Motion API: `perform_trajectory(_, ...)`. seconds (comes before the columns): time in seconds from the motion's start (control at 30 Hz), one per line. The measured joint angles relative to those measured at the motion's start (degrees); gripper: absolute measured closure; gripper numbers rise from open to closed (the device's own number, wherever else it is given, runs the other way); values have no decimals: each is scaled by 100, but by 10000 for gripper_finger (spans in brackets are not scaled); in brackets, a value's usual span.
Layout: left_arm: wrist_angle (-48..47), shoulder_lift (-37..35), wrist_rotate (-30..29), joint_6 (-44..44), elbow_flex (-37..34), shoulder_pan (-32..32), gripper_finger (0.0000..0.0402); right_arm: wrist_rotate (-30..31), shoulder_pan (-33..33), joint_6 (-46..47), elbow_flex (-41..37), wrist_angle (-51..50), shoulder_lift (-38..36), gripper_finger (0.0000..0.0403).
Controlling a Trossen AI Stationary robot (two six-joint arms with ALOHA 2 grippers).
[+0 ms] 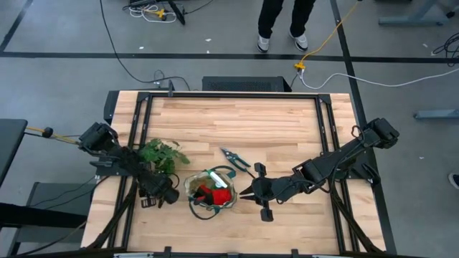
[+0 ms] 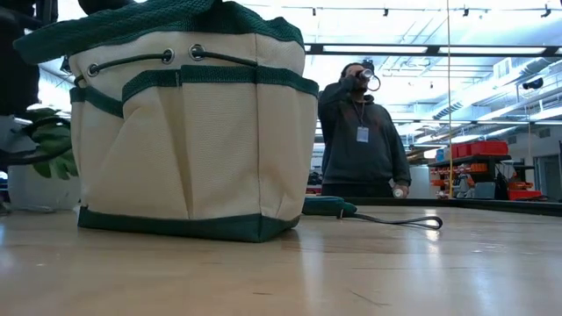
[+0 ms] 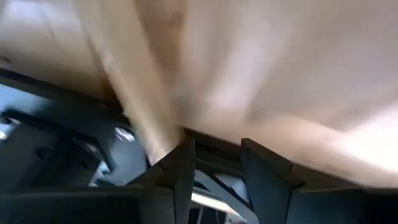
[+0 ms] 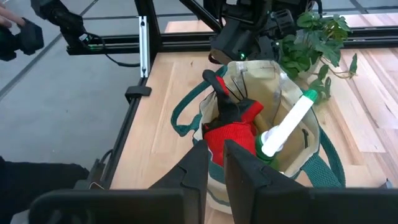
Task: Pick & Place Garden tools in Gardening bag
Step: Put the hand rake into the gardening bag
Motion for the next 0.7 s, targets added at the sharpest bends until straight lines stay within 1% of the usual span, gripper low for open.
perform_trajectory(0.07, -63, 0, 94, -3, 138, 10, 270, -1, 0, -1, 0, -2, 0, 353)
perform_trajectory(0.13, -168, 0, -2, 19, 339, 15, 273, -1, 0, 0, 0, -2, 0, 353)
perform_trajectory(0.23, -366, -2, -438, 22, 685, 15, 272, 0, 0, -2, 0, -2, 0, 353)
perform_trajectory(0.33, -397, 0, -909, -4, 836, 15, 270, -1, 0, -1, 0, -2, 0, 353)
perform_trajectory(0.5, -246, 0, -815, -337, 621, 188, 271, -12, 0, 67, 0, -7, 0, 353)
perform_trajectory(0.7, 155, 0, -751, -323, 336, 417, 271, -16, 0, 145, 0, -16, 0, 353)
